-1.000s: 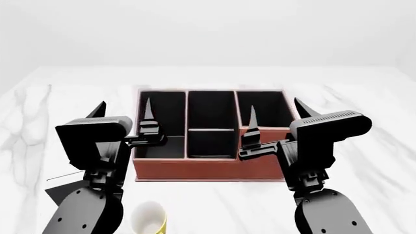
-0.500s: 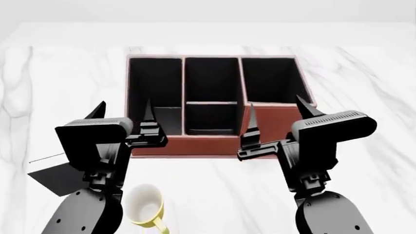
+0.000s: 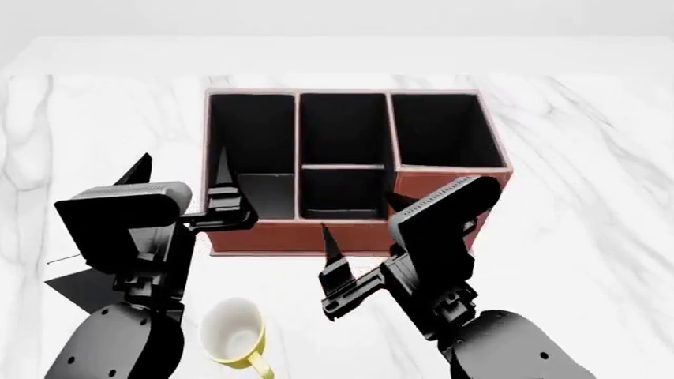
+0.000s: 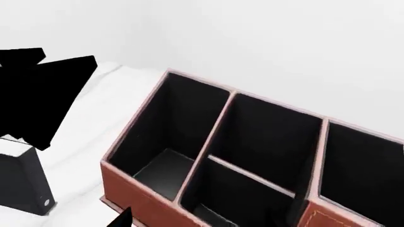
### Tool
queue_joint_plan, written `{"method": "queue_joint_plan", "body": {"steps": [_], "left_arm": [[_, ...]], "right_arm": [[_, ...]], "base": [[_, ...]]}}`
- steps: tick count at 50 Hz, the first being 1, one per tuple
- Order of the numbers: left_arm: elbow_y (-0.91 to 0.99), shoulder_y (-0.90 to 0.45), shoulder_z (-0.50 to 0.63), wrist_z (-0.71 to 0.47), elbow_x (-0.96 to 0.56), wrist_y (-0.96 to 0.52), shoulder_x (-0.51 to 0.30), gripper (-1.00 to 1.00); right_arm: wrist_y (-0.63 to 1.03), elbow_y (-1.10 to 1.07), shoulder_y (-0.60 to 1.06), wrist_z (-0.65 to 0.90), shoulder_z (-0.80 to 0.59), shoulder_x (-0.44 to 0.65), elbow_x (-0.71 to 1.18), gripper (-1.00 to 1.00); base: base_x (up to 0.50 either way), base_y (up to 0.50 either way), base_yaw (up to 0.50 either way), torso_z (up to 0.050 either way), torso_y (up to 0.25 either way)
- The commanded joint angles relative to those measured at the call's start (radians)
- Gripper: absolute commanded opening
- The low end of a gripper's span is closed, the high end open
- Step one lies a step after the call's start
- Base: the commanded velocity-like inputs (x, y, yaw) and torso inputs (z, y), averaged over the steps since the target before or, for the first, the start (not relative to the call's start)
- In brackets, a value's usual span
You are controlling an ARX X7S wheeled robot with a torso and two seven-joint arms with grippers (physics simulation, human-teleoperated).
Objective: Pick up the yellow and white mug and place it to the right of the caddy.
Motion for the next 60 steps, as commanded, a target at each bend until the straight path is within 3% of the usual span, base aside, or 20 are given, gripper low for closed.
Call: {"method": "queue_joint_plan", "body": {"steps": [1,15,60], "left_arm": [[0.006,-0.008,-0.004,-0.012,-0.005,-0.007,-0.012,1.00],[0.011,-0.014,0.003,-0.027,-0.003,-0.019,-0.024,1.00],[0.013,-0.014,0.013,-0.047,-0.021,-0.017,-0.043,1.00]], "right_arm": [[0.179,-0.018,0.021,-0.059,-0.041,-0.012,0.094,1.00],[0.274,-0.026,-0.038,-0.071,-0.074,-0.016,0.150,1.00],[0.117,0.110,-0.118,-0.109,-0.239,-0.019,0.176,1.00]], "base": [[0.00,0.00,0.00,0.000,0.000],[0.00,0.00,0.00,0.000,0.000],[0.00,0.00,0.00,0.000,0.000]]}}
